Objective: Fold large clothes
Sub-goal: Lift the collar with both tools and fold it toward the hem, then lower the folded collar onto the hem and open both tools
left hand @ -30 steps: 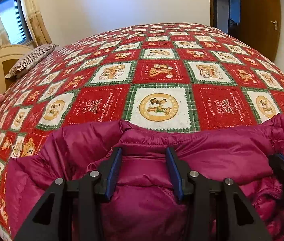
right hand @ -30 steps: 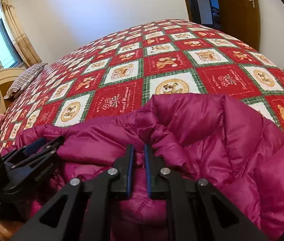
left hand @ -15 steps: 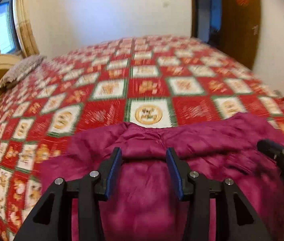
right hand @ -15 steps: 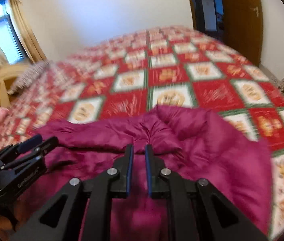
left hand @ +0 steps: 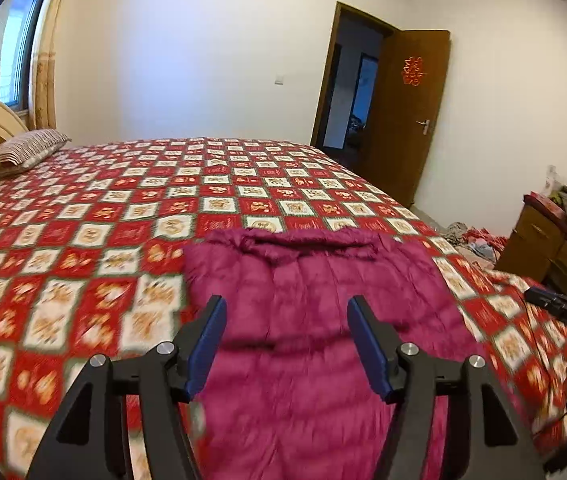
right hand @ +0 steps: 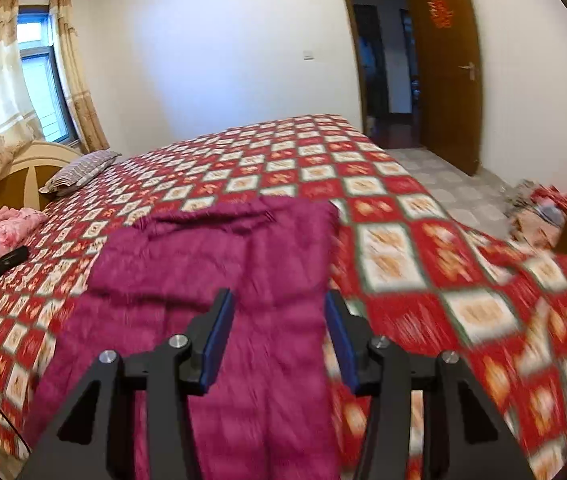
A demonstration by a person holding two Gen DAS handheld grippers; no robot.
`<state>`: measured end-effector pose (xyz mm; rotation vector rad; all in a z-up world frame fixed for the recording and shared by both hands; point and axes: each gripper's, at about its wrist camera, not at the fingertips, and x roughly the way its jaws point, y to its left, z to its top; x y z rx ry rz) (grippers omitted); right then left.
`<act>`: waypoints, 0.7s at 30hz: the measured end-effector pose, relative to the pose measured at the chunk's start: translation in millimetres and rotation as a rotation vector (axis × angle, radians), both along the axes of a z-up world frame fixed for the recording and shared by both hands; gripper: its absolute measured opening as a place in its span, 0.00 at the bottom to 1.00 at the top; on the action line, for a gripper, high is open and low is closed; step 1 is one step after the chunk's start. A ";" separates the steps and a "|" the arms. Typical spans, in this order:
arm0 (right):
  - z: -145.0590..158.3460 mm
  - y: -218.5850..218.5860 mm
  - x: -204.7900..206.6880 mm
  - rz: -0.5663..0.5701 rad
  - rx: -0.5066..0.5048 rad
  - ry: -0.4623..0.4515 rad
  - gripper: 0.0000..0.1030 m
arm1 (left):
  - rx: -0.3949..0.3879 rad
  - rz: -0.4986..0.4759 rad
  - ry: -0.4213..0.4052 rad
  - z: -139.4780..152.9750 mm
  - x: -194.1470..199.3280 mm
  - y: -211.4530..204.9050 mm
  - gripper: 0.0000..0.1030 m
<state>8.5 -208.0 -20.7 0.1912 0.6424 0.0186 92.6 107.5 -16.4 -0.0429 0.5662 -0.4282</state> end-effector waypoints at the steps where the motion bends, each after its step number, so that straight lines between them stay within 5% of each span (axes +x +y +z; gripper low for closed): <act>1: -1.2 -4.2 -17.9 -0.010 -0.007 0.005 0.49 | 0.005 -0.007 -0.005 -1.5 -17.0 7.9 0.62; 10: -35.9 -11.1 -100.1 0.008 0.007 0.138 0.49 | 0.039 0.032 0.061 -51.1 -117.6 58.3 0.65; 21: -109.6 0.4 -108.2 0.017 0.058 0.290 0.49 | 0.067 0.098 0.293 -135.7 -126.1 57.7 0.65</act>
